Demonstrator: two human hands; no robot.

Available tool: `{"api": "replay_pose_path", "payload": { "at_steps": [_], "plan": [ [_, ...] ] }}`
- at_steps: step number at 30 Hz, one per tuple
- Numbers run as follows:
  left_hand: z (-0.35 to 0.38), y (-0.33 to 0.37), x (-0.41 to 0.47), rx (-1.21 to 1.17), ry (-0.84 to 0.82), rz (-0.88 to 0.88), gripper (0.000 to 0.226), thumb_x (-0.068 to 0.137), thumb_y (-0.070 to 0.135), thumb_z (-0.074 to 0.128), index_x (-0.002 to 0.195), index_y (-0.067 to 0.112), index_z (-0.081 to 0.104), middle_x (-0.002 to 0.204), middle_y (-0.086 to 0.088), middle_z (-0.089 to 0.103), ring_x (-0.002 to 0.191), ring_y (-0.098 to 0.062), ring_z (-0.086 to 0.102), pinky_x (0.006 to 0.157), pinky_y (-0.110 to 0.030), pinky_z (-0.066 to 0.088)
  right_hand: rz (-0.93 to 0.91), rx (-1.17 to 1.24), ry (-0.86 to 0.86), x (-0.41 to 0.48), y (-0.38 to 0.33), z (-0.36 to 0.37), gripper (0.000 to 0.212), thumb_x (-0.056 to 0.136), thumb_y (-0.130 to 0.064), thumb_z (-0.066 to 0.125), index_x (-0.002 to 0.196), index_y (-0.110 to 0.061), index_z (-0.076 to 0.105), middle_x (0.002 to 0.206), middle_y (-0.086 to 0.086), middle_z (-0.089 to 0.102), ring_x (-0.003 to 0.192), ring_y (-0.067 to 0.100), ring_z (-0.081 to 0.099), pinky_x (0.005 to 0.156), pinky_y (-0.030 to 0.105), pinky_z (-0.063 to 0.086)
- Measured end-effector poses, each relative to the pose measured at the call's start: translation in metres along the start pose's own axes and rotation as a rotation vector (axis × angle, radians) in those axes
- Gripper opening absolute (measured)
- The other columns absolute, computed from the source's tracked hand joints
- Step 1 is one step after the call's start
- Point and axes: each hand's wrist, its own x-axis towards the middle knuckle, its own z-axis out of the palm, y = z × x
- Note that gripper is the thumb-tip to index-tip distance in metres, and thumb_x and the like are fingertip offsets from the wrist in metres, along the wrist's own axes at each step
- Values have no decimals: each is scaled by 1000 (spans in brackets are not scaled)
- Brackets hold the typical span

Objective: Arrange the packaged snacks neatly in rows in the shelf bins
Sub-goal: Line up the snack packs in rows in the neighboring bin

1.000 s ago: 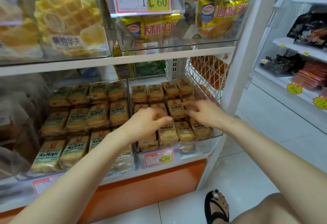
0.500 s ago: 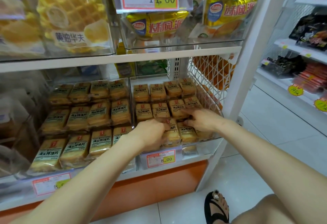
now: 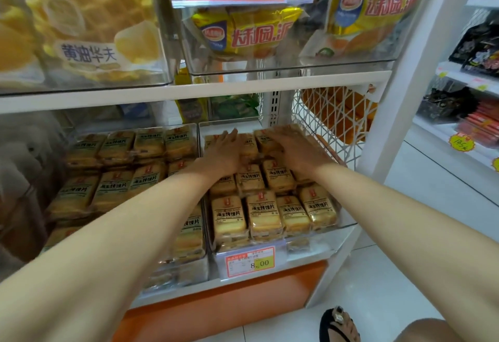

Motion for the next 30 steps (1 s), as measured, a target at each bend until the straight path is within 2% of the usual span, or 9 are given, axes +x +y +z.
{"api": "replay_pose_path", "payload": {
  "at_steps": [3, 7, 11, 14, 17, 19, 21, 24, 30],
  "plan": [
    [4, -2, 8, 76, 66, 4, 60, 97, 35, 44, 148, 20, 17, 156, -7, 14, 143, -26, 14, 115, -42, 16, -50, -33, 60, 9, 3, 7, 50, 93, -25, 54, 141, -24, 40, 148, 7, 38, 139, 25, 27, 117, 40, 15],
    [5, -1, 8, 169, 194, -5, 47, 95, 26, 47, 140, 18, 37, 139, -10, 44, 127, -28, 41, 101, -40, 35, -80, -133, 210, 7, 3, 13, 40, 89, -37, 58, 126, -21, 59, 125, 9, 60, 120, 27, 50, 104, 37, 30],
    [4, 3, 9, 228, 223, -27, 37, 94, 22, 49, 131, 17, 48, 123, -9, 51, 115, -27, 48, 87, -39, 41, -97, -254, 319, 5, 3, 19, 39, 88, -45, 56, 114, -18, 66, 112, 9, 67, 109, 28, 58, 101, 41, 32],
    [2, 7, 10, 263, 221, -48, 34, 92, 22, 51, 125, 15, 52, 118, -8, 50, 109, -26, 49, 78, -37, 40, -57, -252, 306, 8, 2, 20, 37, 89, -46, 53, 112, -19, 65, 106, 7, 68, 101, 27, 60, 90, 39, 43],
    [0, 8, 8, 226, 191, -48, 39, 92, 25, 52, 129, 14, 48, 123, -9, 47, 113, -27, 46, 77, -36, 38, -43, -164, 256, 6, 2, 21, 42, 91, -39, 54, 127, -18, 57, 128, 10, 58, 122, 30, 48, 101, 41, 37],
    [1, 7, 3, 124, 139, -50, 55, 92, 36, 53, 139, 13, 36, 138, -13, 38, 126, -31, 38, 93, -40, 38, 6, -111, 205, 2, 5, 24, 51, 94, -34, 51, 142, -19, 40, 149, 9, 36, 140, 30, 26, 112, 43, 23],
    [1, 10, -9, 49, 73, -95, 69, 94, 39, 48, 147, 11, 16, 152, -19, 14, 140, -36, 17, 111, -44, 23, 76, -97, 201, -2, 9, 24, 54, 97, -27, 43, 148, -17, 26, 155, 10, 20, 144, 30, 13, 116, 42, 14],
    [4, 18, -28, -12, 19, -179, 69, 98, 29, 42, 149, 7, 1, 155, -21, -7, 143, -37, -2, 114, -46, 13, 109, -94, 162, -7, 9, 19, 51, 99, -17, 36, 149, -16, 23, 155, 10, 22, 142, 29, 19, 115, 38, 15],
    [9, 16, -27, -3, 12, -186, 68, 98, 43, 33, 148, 5, 8, 156, -18, -1, 143, -35, 0, 115, -49, 13, 102, -15, 132, -7, 8, 11, 46, 96, -9, 38, 142, -15, 39, 147, 10, 39, 133, 30, 38, 113, 38, 25]
  ]
}}
